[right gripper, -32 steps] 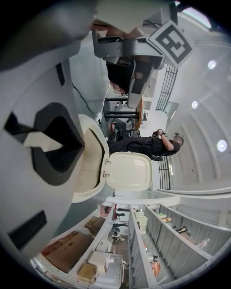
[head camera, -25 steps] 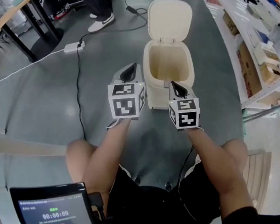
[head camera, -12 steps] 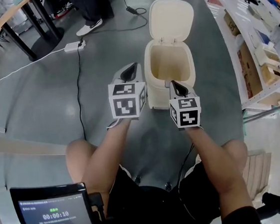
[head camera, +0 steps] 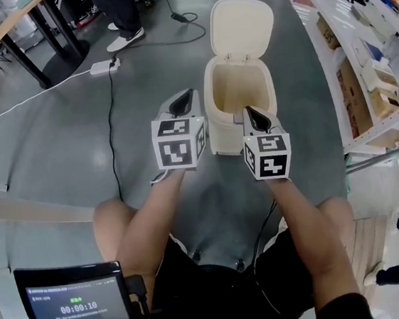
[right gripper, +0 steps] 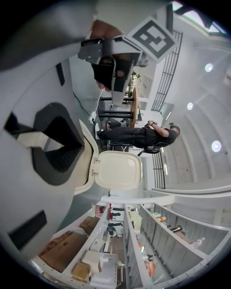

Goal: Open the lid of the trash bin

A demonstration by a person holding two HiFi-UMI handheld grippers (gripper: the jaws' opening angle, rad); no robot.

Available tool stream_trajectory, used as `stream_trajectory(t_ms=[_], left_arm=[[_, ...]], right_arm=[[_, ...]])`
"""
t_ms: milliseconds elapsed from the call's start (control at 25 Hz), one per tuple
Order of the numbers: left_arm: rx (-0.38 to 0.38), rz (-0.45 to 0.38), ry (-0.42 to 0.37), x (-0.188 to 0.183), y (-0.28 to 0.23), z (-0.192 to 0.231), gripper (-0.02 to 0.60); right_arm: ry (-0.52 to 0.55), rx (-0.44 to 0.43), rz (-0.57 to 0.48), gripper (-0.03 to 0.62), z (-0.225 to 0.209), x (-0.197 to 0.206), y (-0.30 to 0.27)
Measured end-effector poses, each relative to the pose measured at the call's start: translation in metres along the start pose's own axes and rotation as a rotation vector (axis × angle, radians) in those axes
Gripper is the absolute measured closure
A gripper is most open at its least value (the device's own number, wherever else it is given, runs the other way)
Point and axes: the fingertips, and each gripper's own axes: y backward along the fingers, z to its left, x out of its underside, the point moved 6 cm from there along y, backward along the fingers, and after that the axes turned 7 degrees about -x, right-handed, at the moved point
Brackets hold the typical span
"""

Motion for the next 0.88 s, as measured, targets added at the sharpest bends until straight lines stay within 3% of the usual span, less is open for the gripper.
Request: stream_trajectory(t_ms=[440, 720, 880], left_arm=[[0.023, -0.032, -0.012, -0.008, 0.004, -0.004, 0.583], [0.02, -0.07, -0.117, -0.011, 0.019, -0.012, 0.583], [0.043, -0.107, -0.129, -0.019, 0.012, -0.008, 0.583]], right_arm=[[-0.037, 0.013, -0.109, 0.591, -0.003, -0.037, 0.022], [-0.031, 0.046, -0.152, 0.591, -0.008, -0.048, 0.044], [-0.001, 0.069, -0.169, 0.591, -0.013, -0.055, 0.035]])
